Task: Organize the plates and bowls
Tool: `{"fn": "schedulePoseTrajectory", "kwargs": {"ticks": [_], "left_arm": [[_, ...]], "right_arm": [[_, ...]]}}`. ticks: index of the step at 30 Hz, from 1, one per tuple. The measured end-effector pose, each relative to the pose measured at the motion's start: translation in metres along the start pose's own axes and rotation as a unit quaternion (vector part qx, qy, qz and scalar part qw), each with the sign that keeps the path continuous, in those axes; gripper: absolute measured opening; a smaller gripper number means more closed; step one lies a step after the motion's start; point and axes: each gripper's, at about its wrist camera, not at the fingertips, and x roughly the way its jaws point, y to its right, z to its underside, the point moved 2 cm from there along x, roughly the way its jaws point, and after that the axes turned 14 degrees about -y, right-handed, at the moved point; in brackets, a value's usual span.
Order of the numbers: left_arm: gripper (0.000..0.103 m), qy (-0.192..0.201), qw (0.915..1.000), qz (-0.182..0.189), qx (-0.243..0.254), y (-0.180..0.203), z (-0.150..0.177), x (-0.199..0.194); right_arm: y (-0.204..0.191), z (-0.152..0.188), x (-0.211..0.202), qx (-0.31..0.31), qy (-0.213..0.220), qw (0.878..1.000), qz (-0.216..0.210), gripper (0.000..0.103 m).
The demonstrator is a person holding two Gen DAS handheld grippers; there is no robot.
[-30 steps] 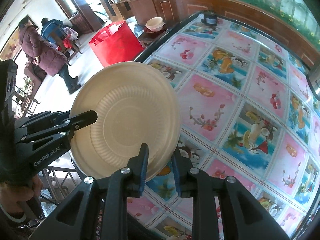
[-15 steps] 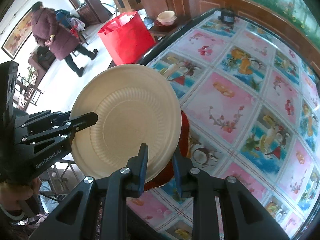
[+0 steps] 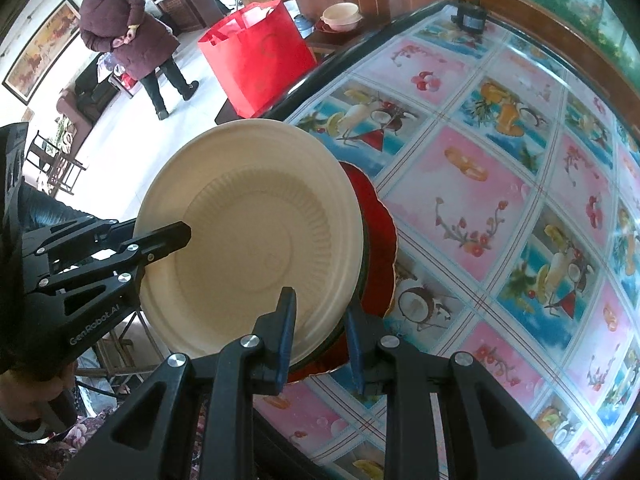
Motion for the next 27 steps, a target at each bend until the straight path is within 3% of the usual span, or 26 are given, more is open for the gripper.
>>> {"fn": "schedulePoseTrajectory", "kwargs": {"ticks": [4, 11, 12, 16, 22, 27], "left_arm": [[0.018, 0.006, 1.0, -0.004, 0.001, 0.002, 0.002, 0.0], [0.022, 0.011, 0.9999, -0.003, -0.005, 0.002, 0.003, -0.002], [0.024, 0.015, 0.9999, -0.005, -0.002, 0.003, 0.003, -0.003], [0.053, 0.032, 0.9994, 0.001, 0.008, 0.005, 0.003, -0.009], [0.063, 0.068, 0.9975, 0.0, 0.015, 0.004, 0.003, -0.029], [0.068, 0.084, 0.9963, -0.012, -0.014, -0.001, 0.004, -0.04]], "right_arm": [[0.001, 0.0, 0.001, 0.0, -0.001, 1.0, 0.0, 0.025], [0.001, 0.002, -0.007, 0.002, 0.01, 1.0, 0.001, 0.038], [0.002, 0.003, -0.008, 0.003, 0.013, 1.0, 0.003, 0.039], [0.004, 0.006, -0.012, 0.013, 0.021, 1.0, 0.005, 0.046], [0.005, 0.011, -0.016, 0.04, 0.044, 0.998, 0.002, 0.06], [-0.003, 0.01, -0.022, 0.05, 0.07, 0.996, 0.013, 0.065]]}}
